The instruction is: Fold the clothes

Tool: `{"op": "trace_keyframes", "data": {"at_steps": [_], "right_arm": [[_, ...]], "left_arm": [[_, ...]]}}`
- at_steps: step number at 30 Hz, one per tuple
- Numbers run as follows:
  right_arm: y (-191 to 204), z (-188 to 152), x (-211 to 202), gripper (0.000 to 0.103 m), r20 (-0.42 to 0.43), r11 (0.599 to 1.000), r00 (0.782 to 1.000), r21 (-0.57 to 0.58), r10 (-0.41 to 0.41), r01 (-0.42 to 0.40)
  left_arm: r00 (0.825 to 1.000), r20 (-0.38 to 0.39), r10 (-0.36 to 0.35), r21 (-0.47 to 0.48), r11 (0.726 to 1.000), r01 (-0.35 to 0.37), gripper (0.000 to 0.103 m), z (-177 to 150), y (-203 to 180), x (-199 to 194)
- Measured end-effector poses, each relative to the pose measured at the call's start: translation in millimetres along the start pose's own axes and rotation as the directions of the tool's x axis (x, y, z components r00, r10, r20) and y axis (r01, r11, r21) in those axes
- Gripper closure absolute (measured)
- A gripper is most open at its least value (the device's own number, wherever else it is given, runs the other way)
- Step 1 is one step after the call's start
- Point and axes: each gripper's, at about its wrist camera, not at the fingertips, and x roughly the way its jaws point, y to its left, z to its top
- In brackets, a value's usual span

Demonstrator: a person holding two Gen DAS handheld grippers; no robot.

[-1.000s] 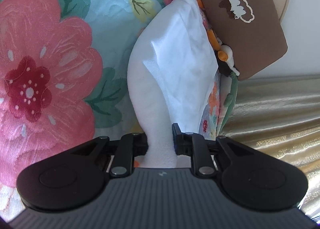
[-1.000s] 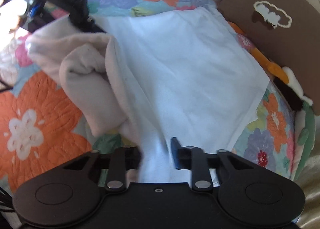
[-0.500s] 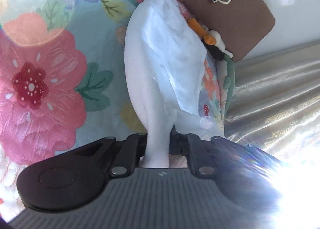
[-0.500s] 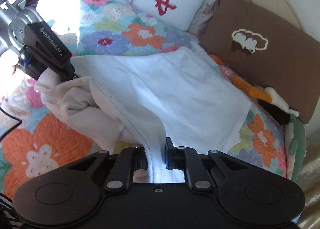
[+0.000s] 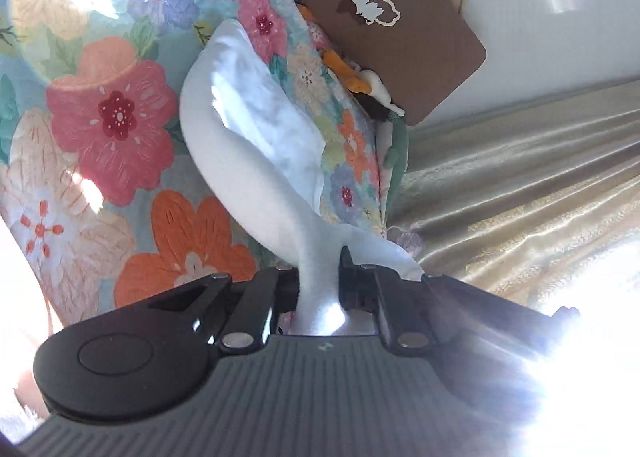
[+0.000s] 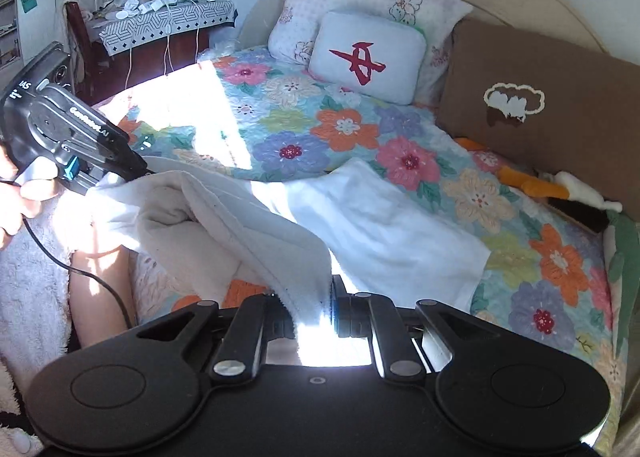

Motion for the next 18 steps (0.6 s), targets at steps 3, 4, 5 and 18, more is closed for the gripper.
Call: {"op": "trace_keyframes", "data": {"at_steps": [3,4,5,18], "right_arm": [[-11,3,23,0.09,0.006,1.0,1.0,-0.019,-0.012,0.012],[-18,5,33,0.09,0.006,1.0,1.0,-0.013,-0.017,0.017],[-25,7,46,0.09,0.007,1.0,1.0,-0.003,-0.023,0.023],[-131,39,174,0.088,-0.018,0.974,1.0,0.227,0.005,0.0]], "left_arm": [[0.999,-0.007,0.051,0.035,0.998,-0.051,0.094,8,3,18],[0.998,-0.011,0.07,0.048,0.996,-0.069,0.094,13,4,27],[0.996,-0.009,0.092,0.069,0.993,-0.091,0.094,19,2,35],[0.942,0.081,0.325,0.456,0.829,-0.325,0.093,123,-38,146]]}}
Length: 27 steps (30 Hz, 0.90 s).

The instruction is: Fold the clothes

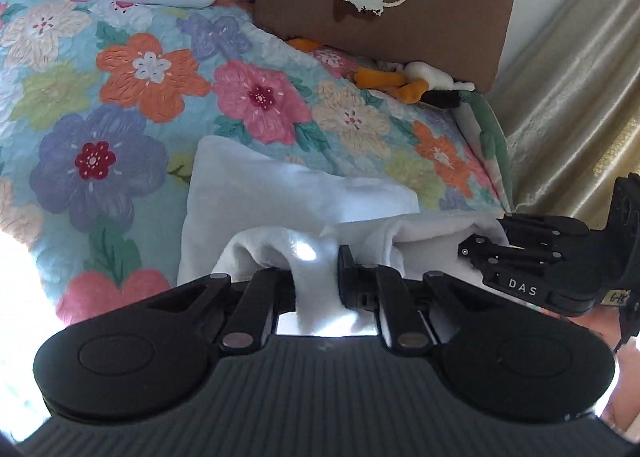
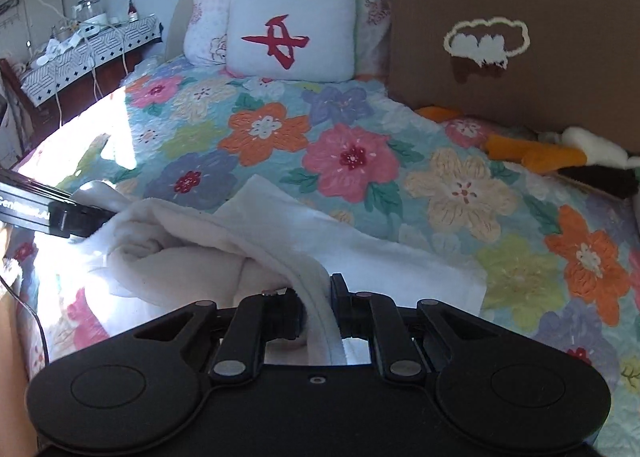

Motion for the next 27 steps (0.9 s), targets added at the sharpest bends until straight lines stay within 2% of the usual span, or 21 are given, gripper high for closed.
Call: {"op": "trace_keyframes", "data": {"at_steps": [4,7,10,11,13,14,15,16,19,22,27], "right_arm": [[-14,-1,19,0.088,-0.016,0.999,1.0,0.046,0.006,-0.006],[-17,11,28,0.088,0.016,1.0,1.0,0.024,0.0,0.0],[-26,22,43,0.086,0.031,0.998,1.0,0.064,-0.001,-0.001],[-29,23,49,0.084,0.031,0.997,1.0,0.078,-0.005,0.002],[-36,16,64,0.071,0.005,0.994,1.0,0.109,-0.017,0.017],[-39,12,71,0.068,-0.014,0.993,0.999,0.111,-0.031,0.033],[-41,8,75,0.06,-0.026,0.993,0.999,0.107,-0.043,0.045],[-42,4,77,0.054,-0.032,0.993,0.998,0.105,-0.052,0.055],[-49,-2,72,0.047,-0.03,0.99,0.998,0.131,-0.047,0.051],[-56,-4,65,0.045,-0.024,0.981,0.999,0.189,-0.027,0.031],[-53,-4,66,0.045,-0.032,0.984,0.998,0.166,-0.063,0.067]], "left_arm": [[0.999,-0.011,0.041,0.036,0.999,-0.041,0.093,12,2,25],[0.998,0.013,0.069,0.074,0.995,-0.07,0.093,23,-1,29],[0.995,0.014,0.098,0.125,0.987,-0.1,0.092,32,2,42],[0.994,-0.005,0.108,0.135,0.985,-0.106,0.092,33,6,52],[0.991,-0.086,0.101,0.169,0.982,-0.085,0.09,31,17,75],[0.988,-0.116,0.1,0.169,0.982,-0.08,0.087,29,24,83],[0.986,-0.137,0.1,0.162,0.984,-0.077,0.084,26,32,90],[0.986,-0.139,0.096,0.141,0.987,-0.076,0.083,24,38,91],[0.989,-0.126,0.072,0.119,0.991,-0.057,0.082,23,43,85],[0.991,-0.112,0.069,0.105,0.993,-0.058,0.08,23,45,83],[0.994,-0.087,0.066,0.069,0.996,-0.06,0.079,28,52,85]]}}
